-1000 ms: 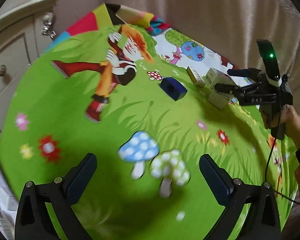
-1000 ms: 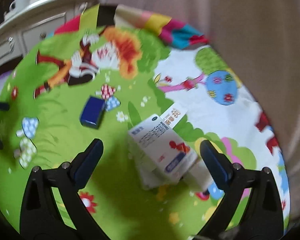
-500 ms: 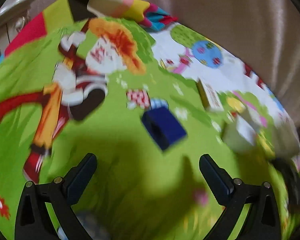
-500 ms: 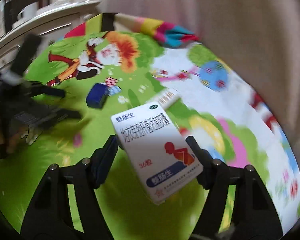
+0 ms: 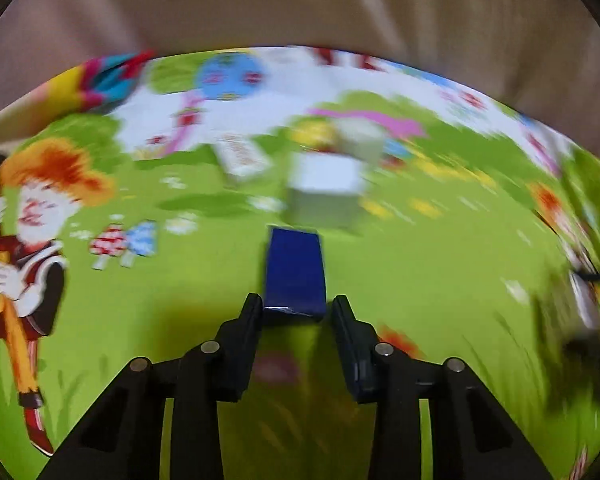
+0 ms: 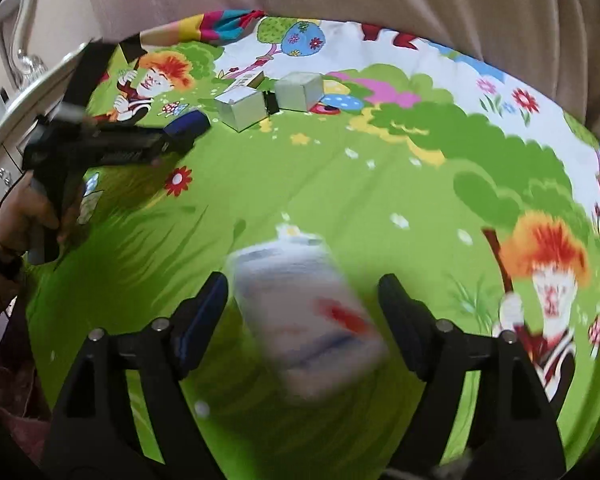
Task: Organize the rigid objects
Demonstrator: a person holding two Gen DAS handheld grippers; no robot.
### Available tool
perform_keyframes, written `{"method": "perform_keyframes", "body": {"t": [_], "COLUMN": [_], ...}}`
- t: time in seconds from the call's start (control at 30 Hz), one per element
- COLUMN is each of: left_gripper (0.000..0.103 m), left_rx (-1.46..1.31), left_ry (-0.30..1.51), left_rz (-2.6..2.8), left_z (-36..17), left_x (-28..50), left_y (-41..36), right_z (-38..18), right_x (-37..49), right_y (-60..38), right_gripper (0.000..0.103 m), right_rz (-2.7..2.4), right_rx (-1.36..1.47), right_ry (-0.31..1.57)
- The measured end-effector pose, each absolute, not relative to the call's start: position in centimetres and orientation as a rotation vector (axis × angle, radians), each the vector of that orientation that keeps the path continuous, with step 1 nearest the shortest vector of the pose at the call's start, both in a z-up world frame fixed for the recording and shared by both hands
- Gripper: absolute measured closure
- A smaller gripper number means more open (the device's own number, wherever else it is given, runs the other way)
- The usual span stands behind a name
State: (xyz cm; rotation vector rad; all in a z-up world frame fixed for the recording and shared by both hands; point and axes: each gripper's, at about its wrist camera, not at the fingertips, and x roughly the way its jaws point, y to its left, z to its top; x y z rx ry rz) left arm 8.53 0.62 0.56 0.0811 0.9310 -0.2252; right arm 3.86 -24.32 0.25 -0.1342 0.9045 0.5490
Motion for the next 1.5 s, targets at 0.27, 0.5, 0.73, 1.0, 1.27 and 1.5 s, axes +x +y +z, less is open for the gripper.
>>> {"method": "perform_keyframes", "body": {"t": [0.27, 0.5, 0.73, 1.0, 1.27, 1.5], "left_gripper": [0.019, 0.062, 0.075, 0.075, 0.074, 0.074], "left_rx": [-0.062, 0.075, 0.062, 0.006, 0.020, 0.044], "left_ry": [0.919, 0.908, 0.920, 0.705, 0.256, 0.067], "left_rz": [-0.156, -0.172, -0.231, -0.207, -0.148, -0.139], "left_z": [0.7, 0.6, 1.1, 5.8, 15.8, 20.5], "left_x": [9.3, 10.1, 4.2, -3.9, -14.5, -22.1], "left_y": [1.5, -1.6, -2.5, -2.7, -2.8, -2.8], "right_z": [-0.8, -1.5, -0.5, 2.5, 14.0, 19.5], "right_x": [4.4, 4.8, 1.0, -4.8, -15.7, -24.0], "right_y": [-25.3, -23.5, -24.1, -24.1, -23.2, -21.8], "right_gripper": [0.017, 0.030, 0.059, 0.059, 0.058, 0.058], "right_rz": [0.546, 0.484, 0.411, 0.389, 0.253, 0.193], "right_rx": [-0.090, -0.206, -0.099, 0.048, 0.013, -0.053], "right_ry": [0.926, 0.914, 0.910, 0.771, 0.194, -0.073]}}
